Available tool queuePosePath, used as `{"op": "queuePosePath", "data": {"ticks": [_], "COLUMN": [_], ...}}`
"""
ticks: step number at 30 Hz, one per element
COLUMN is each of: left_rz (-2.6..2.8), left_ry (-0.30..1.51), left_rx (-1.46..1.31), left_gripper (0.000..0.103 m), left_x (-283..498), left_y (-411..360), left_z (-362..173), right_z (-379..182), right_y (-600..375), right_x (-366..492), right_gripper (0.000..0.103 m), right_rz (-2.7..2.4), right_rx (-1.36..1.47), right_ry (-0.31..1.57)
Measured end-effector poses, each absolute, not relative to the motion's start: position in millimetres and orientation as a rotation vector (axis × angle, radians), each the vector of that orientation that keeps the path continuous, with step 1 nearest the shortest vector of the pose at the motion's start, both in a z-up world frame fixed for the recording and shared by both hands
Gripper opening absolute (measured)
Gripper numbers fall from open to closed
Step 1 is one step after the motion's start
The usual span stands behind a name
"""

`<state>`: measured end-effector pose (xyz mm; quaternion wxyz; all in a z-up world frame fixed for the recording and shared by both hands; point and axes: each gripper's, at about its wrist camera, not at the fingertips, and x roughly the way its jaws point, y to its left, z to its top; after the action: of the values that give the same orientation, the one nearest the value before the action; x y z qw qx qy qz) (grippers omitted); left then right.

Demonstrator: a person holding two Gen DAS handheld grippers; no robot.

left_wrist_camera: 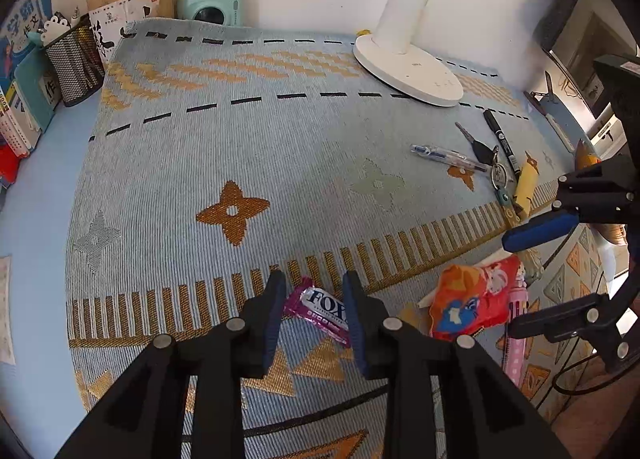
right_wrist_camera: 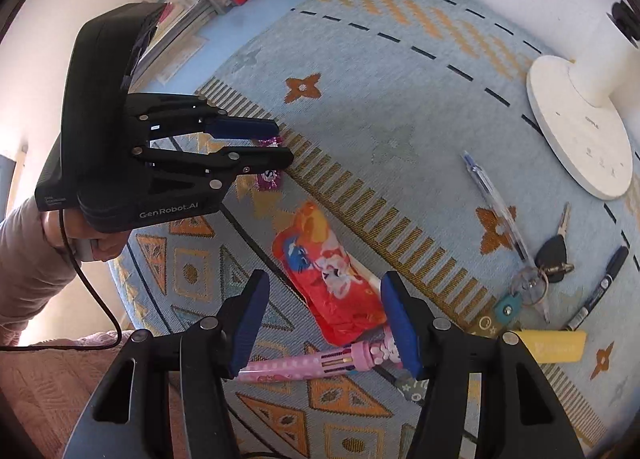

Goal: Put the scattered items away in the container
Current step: 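Grasp the pink FOXS candy bar with left tool while right tool grasps the red snack bag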

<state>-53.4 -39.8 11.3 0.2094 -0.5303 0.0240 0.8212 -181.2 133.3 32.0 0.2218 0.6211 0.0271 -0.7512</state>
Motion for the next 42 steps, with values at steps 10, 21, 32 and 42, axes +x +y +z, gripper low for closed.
{"op": "queuePosePath", "data": {"ticks": [10,21,32,42], "left_rz": [2.301,2.303,2.498,2.498], "left_ry": [-0.077,-0.15,0.016,-0.064], "left_rx": [-1.518,-1.512,-1.46,-1.481], "left_gripper": [0.026,0.033,0.023,0.013], "left_x": [-33,-23,-24,-13], "left_y": [-63,-39,-20,-35], "left_z": [17,9,8,20], "right_z": [30,12,10,27], "right_y": [125,124,121,143], "right_x": [-170,-176,-165,-156], "right_gripper": [0.05,0.05,0.029,0.025], "right_rz": [-1.978,-1.982,-2.155,-2.167], "right_rx": [1.66,1.7,1.649,1.618], "right_ry": [0.095,0.068,0.084,-0.102]}}
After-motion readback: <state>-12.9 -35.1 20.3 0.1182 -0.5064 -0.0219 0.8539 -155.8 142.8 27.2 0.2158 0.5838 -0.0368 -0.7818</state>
